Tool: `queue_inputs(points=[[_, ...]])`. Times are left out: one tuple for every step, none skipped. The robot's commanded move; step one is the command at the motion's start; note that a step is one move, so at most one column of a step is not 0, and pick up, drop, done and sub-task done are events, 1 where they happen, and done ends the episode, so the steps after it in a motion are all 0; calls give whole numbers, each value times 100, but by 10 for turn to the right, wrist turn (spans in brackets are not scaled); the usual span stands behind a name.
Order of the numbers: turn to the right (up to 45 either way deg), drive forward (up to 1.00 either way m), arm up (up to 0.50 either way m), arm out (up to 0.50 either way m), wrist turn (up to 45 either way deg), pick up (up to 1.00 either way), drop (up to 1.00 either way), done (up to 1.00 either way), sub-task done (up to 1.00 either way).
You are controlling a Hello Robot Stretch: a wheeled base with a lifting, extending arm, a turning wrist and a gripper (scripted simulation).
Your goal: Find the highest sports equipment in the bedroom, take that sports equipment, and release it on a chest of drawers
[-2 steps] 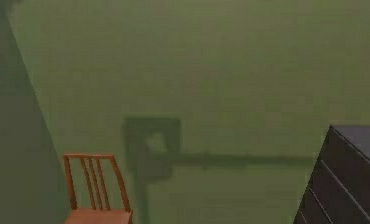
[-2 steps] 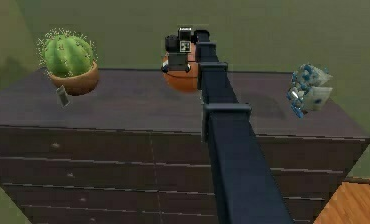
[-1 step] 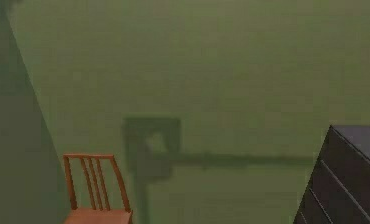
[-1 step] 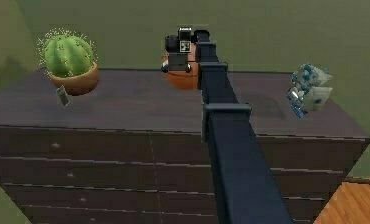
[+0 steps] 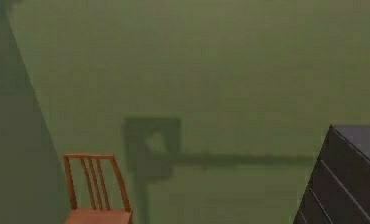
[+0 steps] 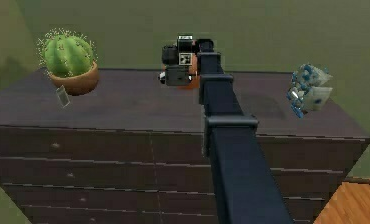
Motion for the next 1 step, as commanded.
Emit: queue_inputs(points=[[0,0,0,0,0,0,0,100,0]])
